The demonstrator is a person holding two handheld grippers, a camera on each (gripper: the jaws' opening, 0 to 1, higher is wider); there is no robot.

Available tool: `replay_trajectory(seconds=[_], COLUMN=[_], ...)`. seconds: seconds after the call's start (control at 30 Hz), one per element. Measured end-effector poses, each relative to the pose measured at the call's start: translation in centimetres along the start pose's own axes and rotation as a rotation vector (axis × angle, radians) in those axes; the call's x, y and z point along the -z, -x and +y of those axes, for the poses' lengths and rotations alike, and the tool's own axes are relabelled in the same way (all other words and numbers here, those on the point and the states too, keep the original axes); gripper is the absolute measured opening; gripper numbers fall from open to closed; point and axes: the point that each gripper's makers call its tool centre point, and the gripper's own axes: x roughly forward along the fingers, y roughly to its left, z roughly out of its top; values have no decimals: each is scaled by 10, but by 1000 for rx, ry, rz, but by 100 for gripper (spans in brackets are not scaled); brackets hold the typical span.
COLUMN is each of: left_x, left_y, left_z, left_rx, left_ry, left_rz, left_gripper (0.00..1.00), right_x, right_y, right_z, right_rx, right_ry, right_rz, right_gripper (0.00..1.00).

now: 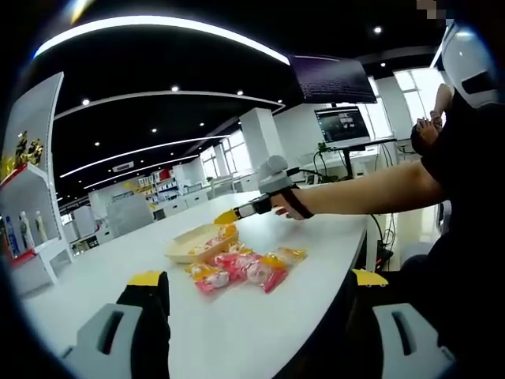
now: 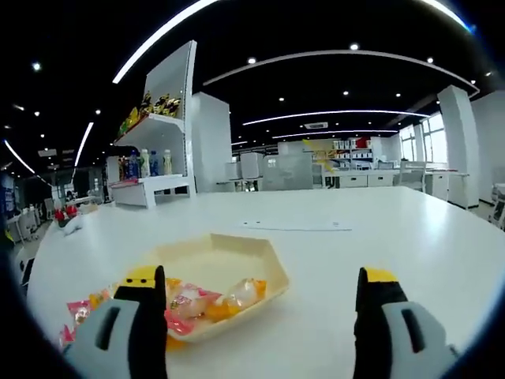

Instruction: Pick up the marshmallows scattered on the table and place them into the bowl on the table

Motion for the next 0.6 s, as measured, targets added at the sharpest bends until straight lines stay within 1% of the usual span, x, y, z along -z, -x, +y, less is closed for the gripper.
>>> replay_trajectory(seconds=[0.1,0.2,0.27,0.37,0.5,0.6], left_x=[1,2,2,3,3,3], left_y=[0,0,0,0,0,0], left_z=[1,1,1,0,0,0], left_rx=[-4,-5,-6,-5,-8,-11], left_ry=[1,0,1,1,-3,-3], left_rz=[4,5,5,10,12,12], left_gripper=[92,92,92,92,92,92], right_x=[0,0,3,6,7,4], right_y=[6,14,20,29,44,57], right_z=[2,3,2,-1,-4,-4], right_rx=[-8,-16,-14,-10,-6,-13], right_ry=[-28,-22,-13,-10,-29,-55], right_rz=[6,-5,9,22,15,-8], right_gripper=[97,96,96,93,93,93])
